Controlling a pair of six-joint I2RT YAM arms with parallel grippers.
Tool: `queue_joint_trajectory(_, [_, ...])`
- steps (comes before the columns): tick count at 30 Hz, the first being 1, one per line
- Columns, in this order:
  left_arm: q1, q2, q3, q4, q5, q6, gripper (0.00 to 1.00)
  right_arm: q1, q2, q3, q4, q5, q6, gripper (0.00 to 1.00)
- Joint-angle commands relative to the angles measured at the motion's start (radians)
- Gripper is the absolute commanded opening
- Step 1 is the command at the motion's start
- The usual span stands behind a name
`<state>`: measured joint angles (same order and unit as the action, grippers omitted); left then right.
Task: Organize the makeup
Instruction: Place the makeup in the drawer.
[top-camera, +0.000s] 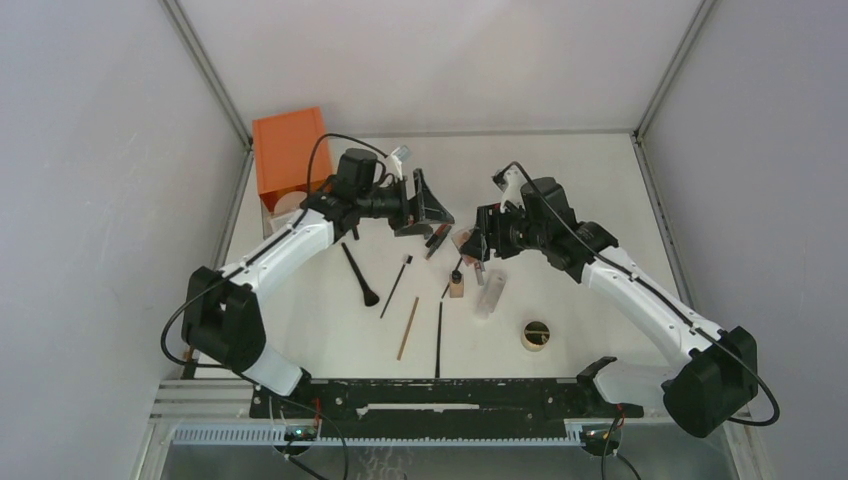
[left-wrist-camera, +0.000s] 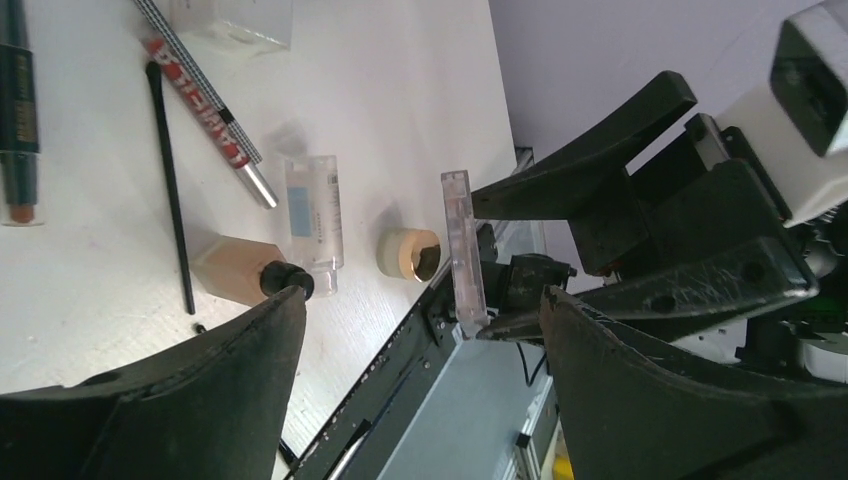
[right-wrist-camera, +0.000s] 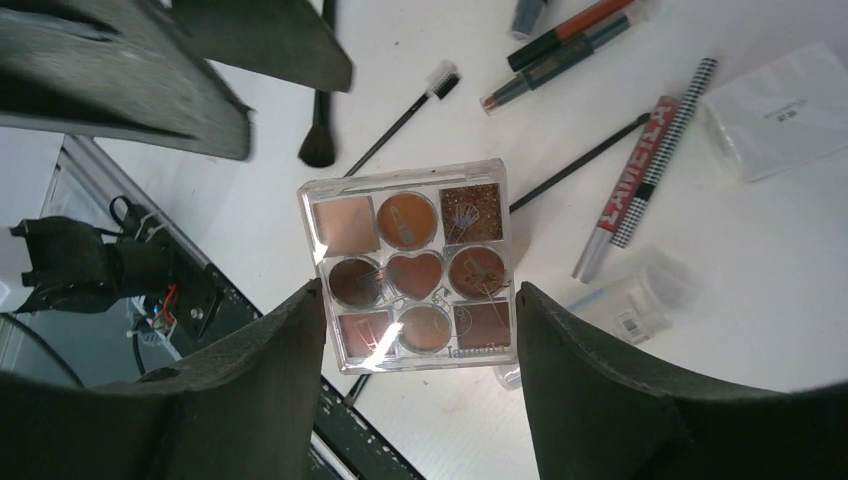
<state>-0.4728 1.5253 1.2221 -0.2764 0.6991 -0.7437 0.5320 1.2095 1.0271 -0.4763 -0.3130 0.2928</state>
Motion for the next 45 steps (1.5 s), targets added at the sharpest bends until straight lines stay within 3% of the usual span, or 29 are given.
queue_joint_trajectory(1, [-0.046,0.022,0.011,0.052,0.100,-0.014,0.89,0.026,-0.014,0.022,0.053,-0.054,-0.041,0.68])
queue_joint_trajectory(5, [-0.065,0.046,0.020,0.054,0.130,-0.017,0.82,0.032,-0.013,0.035,0.057,-0.061,-0.042,0.67])
queue_joint_trajectory(9, [-0.078,0.061,0.027,0.061,0.161,-0.027,0.69,0.033,-0.013,0.043,0.063,-0.068,-0.043,0.67])
queue_joint_trajectory(16, [-0.084,0.051,0.046,0.062,0.160,-0.032,0.30,0.034,0.002,0.051,0.065,-0.069,-0.042,0.67])
queue_joint_trajectory(18, [-0.084,0.037,0.049,0.055,0.144,-0.032,0.24,0.034,0.003,0.057,0.057,-0.051,-0.030,0.77])
queue_joint_trajectory(20, [-0.078,0.013,0.058,0.028,0.121,-0.018,0.23,0.033,-0.001,0.075,0.037,-0.033,-0.023,0.90])
queue_joint_trajectory(23, [-0.045,-0.037,0.062,-0.002,0.080,-0.011,0.19,0.026,-0.036,0.094,0.021,-0.029,-0.015,0.99])
queue_joint_trajectory(27, [0.081,-0.145,0.065,-0.060,0.022,-0.020,0.07,-0.039,-0.117,0.102,0.038,-0.146,0.021,1.00])
queue_joint_trajectory(32, [0.303,-0.370,0.040,-0.188,-0.180,-0.062,0.05,-0.117,-0.178,0.102,0.040,-0.169,0.033,1.00])
queue_joint_trajectory(37, [0.565,-0.547,-0.085,-0.198,-0.296,-0.174,0.04,-0.123,-0.148,0.102,0.022,-0.144,0.029,1.00])
queue_joint_trajectory(41, [0.652,-0.555,-0.134,-0.225,-0.374,-0.206,0.05,-0.109,-0.128,0.102,0.023,-0.130,0.035,1.00])
queue_joint_trajectory(45, [0.672,-0.507,-0.148,-0.192,-0.358,-0.224,0.05,-0.104,-0.128,0.102,0.019,-0.115,0.031,1.00])
